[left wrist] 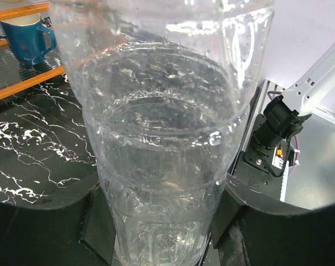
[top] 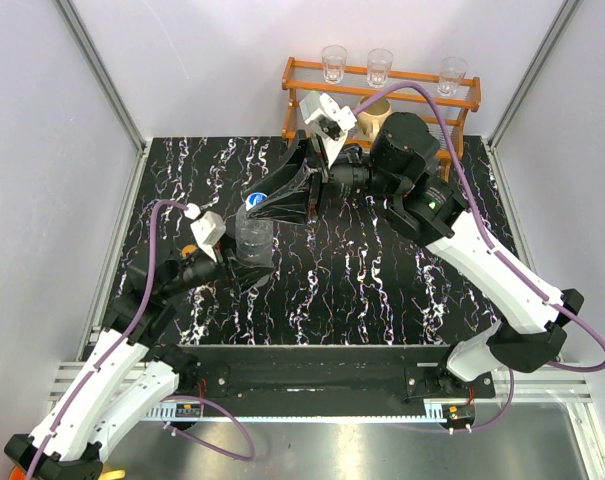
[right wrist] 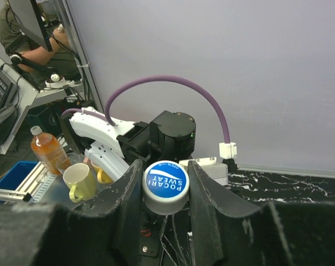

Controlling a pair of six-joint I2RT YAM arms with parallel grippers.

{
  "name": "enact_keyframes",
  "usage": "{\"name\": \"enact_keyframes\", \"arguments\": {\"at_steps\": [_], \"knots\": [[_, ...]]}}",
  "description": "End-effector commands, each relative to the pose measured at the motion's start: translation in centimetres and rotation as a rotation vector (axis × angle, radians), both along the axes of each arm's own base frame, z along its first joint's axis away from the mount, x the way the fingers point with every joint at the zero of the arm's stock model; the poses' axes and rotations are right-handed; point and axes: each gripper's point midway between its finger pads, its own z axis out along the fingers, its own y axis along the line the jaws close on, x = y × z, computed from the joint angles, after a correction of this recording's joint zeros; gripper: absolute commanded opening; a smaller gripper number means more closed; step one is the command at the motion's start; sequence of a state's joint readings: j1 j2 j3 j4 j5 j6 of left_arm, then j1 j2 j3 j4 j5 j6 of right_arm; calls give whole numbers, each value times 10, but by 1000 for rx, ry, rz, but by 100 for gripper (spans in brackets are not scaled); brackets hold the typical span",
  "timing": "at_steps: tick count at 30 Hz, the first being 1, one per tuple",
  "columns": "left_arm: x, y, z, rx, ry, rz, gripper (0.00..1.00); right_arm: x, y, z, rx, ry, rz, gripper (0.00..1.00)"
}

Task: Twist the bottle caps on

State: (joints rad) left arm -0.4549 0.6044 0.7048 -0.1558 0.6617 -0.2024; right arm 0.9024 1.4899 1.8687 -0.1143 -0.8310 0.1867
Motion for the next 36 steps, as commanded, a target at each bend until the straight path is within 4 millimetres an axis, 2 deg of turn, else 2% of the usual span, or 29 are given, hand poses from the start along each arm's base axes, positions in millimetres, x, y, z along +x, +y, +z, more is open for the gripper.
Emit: {"name": "enact_keyframes", "arguments": {"at_steps": [1,6,11,18,23,36], "knots": [[-8,-2,19,-29,-62,-45,46,1,-1,3,2,-41,-23,0],[-28,-6,24,-9,-122,-148,46,14,4,-8,-30,-42,-69,0],[-35,-5,33,4,-172,-178,46,20,7,-11,-40,-48,-86,0],[-37,-3,45,0,-216,-169,46,28,6,-18,-59,-34,-110,0],[-34,-3,47,1,-220,-154,46,33,5,-20,-60,-29,-131,0],[-23,0,50,-5,-202,-92,47,28,4,-30,-82,6,-103,0]]}}
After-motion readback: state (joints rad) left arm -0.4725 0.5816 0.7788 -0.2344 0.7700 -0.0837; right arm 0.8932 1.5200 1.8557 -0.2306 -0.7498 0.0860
